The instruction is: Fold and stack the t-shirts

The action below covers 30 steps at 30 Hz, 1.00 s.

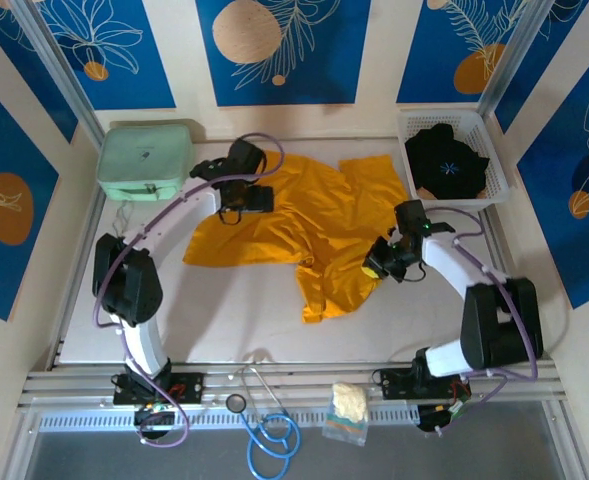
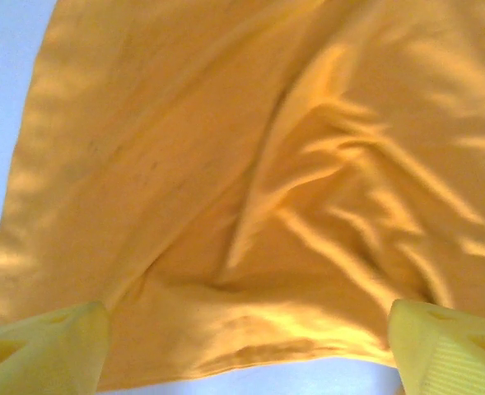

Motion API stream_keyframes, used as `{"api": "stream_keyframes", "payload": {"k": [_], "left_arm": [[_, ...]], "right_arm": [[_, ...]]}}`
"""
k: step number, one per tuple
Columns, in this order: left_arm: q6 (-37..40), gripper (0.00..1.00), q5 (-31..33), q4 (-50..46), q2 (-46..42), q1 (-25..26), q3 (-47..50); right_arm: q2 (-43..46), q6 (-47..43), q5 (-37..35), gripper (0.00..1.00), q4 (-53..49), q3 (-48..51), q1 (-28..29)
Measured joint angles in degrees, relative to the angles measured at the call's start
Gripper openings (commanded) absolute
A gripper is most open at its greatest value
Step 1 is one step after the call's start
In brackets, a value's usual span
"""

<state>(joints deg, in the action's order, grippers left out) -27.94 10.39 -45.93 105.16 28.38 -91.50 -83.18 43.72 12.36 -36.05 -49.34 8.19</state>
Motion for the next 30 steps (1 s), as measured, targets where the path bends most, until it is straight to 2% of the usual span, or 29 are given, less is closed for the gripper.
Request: {"api": "stream_keyframes", "payload": {"k": [3, 6, 13, 17, 22, 30], "left_arm": [[-1.6, 0.84, 0.3, 3.5, 3.5, -3.5, 8.8], [-3.2, 0.84, 0.4, 5.2, 8.3, -6.3, 13.2], [-4.8, 0.84, -0.2, 8.5, 11.1, -7.4, 10.4], [-5.3, 0.84, -0.2, 11.4, 8.7, -7.4, 14.4], [-6.8, 0.84, -0.5, 13.6, 1.2, -7.5, 25.0], [-10.3, 0.85, -2.7, 15.5, -10.1, -7.6, 39.1]], "right_arm": [[-3.9, -0.1, -0.8, 0.00, 1.9, -1.5, 0.6], [-7.3, 0.2, -2.3, 0.00, 2.9, -2.3, 2.3], [-14.8, 1.9, -8.3, 0.00, 0.1, -5.7, 6.3], [-15.4, 1.9, -13.2, 0.00, -2.9, -7.6, 6.4], [-14.3, -0.2, -17.5, 0.00, -6.9, -7.5, 3.2], [-14.6, -7.8, -20.0, 0.00, -9.4, -7.8, -8.0]]}}
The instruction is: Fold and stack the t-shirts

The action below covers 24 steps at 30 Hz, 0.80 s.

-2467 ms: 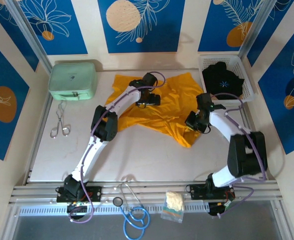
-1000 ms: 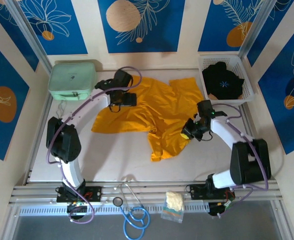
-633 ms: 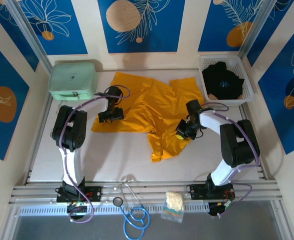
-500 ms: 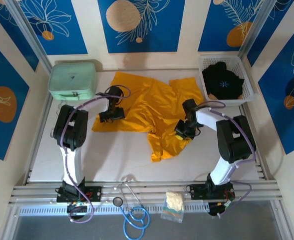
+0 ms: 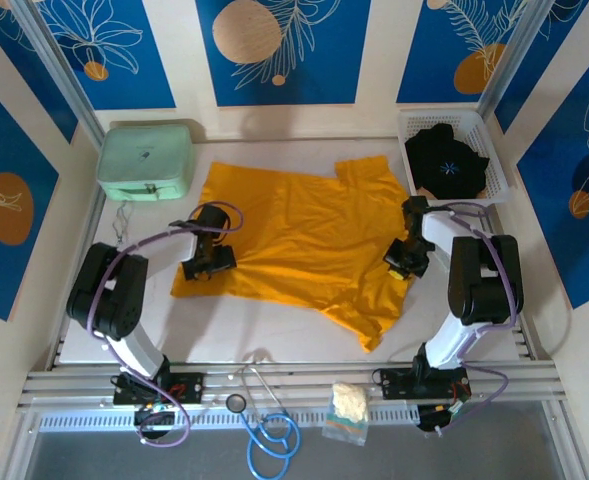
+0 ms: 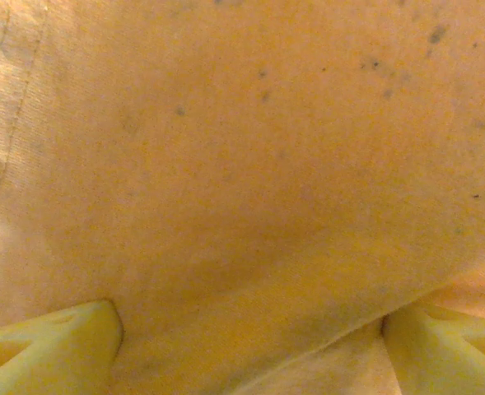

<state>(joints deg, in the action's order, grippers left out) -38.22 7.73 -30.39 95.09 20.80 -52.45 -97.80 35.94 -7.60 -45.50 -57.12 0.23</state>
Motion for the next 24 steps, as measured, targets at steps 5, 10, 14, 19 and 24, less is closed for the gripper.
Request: {"api": "stream_keyframes", "payload": {"k": [5, 10, 14, 19, 24], "left_arm": [[-2.1, 0.89, -0.7, 0.0, -5.6, 0.4, 5.8], [-3.9, 0.95, -2.4, -3.1, -10.4, 1.0, 8.7], [-3.2, 0.98, -2.5, -10.5, -11.4, 1.1, 3.4], [1.3, 0.94, 1.0, -16.6, -5.1, 0.0, -21.2], [5.8, 0.90, 3.7, -17.4, 6.7, -2.9, -41.3]], "right_arm": [[-2.0, -3.1, 0.0, 0.00, -0.9, -2.4, -1.7], [-3.9, -5.3, -0.1, 0.00, -0.9, -5.0, -2.0], [-3.8, -7.6, -0.1, 0.00, -2.0, -8.0, -1.2], [-0.6, -9.7, 0.5, 0.05, -3.5, -15.0, 1.4], [-2.1, -11.0, 3.6, 0.01, -3.4, -24.0, 4.8]]}}
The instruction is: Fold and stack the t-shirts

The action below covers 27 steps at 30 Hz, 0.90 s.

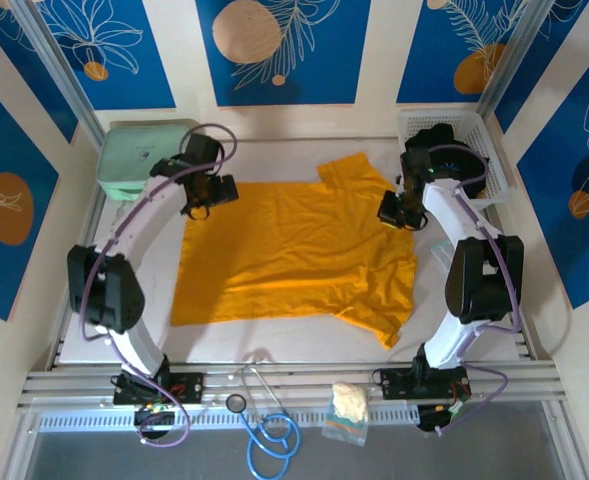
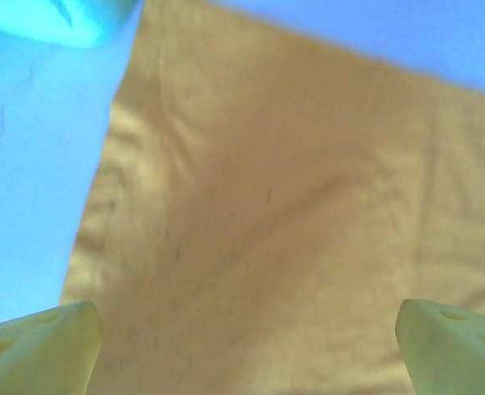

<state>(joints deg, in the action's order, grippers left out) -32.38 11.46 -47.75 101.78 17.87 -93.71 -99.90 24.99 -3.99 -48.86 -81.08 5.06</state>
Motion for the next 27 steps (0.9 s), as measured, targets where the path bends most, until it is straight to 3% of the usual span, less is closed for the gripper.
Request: {"api": "stream_keyframes", "payload": {"k": [7, 12, 16, 27], "left_arm": [[3.0, 0.86, 0.2, -0.1, 14.2, -3.1, -10.3], [4.2, 0.85, -0.6, -0.1, 18.1, -3.4, -12.7], [5.7, 0.85, -0.9, -0.8, 20.0, -3.5, -16.8], [10.1, 0.78, -1.4, -5.2, 35.5, -6.4, -36.5]], "right_arm": [[-21.2, 0.3, 4.1, 0.00, 0.2, -17.1, 4.2], [-32.9, 1.6, 5.2, 0.00, -2.2, -26.8, 6.4], [-32.8, 2.1, 4.5, 0.00, -2.9, -26.1, 6.7], [-21.0, -0.6, 2.6, 0.00, -1.4, -7.3, 3.6]]}}
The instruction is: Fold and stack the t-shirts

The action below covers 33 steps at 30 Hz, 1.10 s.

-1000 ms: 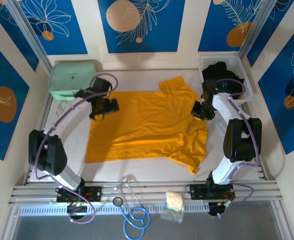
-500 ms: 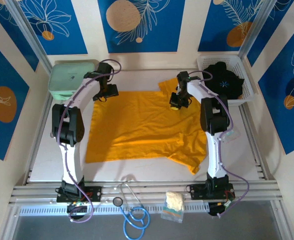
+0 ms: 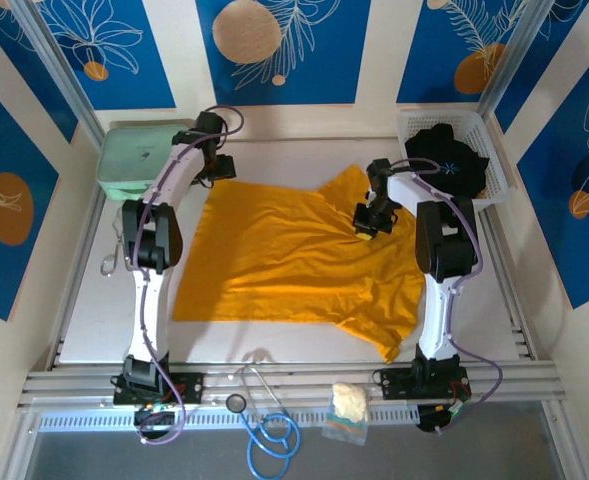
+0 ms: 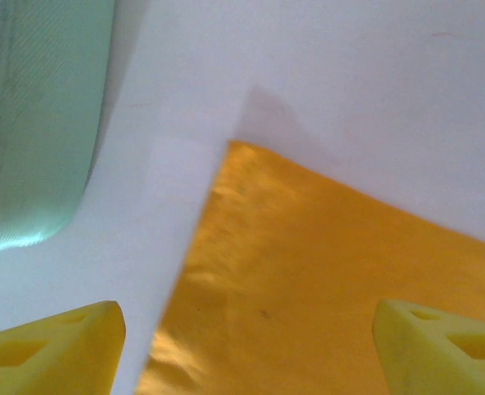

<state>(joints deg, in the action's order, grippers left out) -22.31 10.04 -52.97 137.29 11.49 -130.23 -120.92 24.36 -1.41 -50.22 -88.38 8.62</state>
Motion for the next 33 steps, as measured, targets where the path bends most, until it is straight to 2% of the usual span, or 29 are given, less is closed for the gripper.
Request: {"api": "stream_keyframes", "payload": {"k": [7, 12, 18, 22, 24, 25, 26, 27, 31, 33], "left_arm": [[2.8, 0.75, -4.3, -2.0, 12.8, -1.5, -14.4], [3.7, 0.72, -8.1, -2.0, 16.0, -1.5, -15.9], [3.2, 0.62, -9.6, -2.0, 16.7, -1.6, -16.9], [2.6, 0.49, -9.1, -2.9, 17.7, -1.6, -18.4], [2.3, 0.31, -8.5, -3.5, 17.9, -1.7, -18.8], [2.3, 0.19, -7.9, -3.8, 18.0, -1.7, -18.9], [2.2, 0.03, -7.2, -4.1, 18.1, -1.7, -19.1], [2.0, 0.00, -6.8, -4.2, 18.1, -1.7, -19.1], [1.8, 0.00, -7.0, -3.3, 18.1, -1.1, -18.8], [1.8, 0.00, -6.6, -1.6, 16.8, -0.8, -16.3]], "right_arm": [[0.4, -1.1, -0.7, 0.00, -0.5, 0.4, -0.5], [0.4, -1.5, -2.5, 0.00, -1.3, -0.2, 0.9], [0.2, -1.5, -3.1, 0.00, -2.2, -0.5, 1.6], [0.1, -1.5, -3.1, 0.00, -2.6, -0.8, 1.7], [0.1, -1.5, -3.1, 0.00, -2.8, -0.8, 1.8], [0.1, -1.5, -3.1, 0.01, -3.0, -0.8, 1.8], [0.2, -1.5, -3.1, 0.06, -3.1, -0.9, 1.8], [0.2, -1.5, -3.1, 0.12, -3.3, -1.0, 1.7], [0.3, -2.3, -2.6, 0.36, -4.9, -5.3, 0.7], [0.3, -2.9, -1.9, 0.44, -5.1, -9.9, -0.4]]}}
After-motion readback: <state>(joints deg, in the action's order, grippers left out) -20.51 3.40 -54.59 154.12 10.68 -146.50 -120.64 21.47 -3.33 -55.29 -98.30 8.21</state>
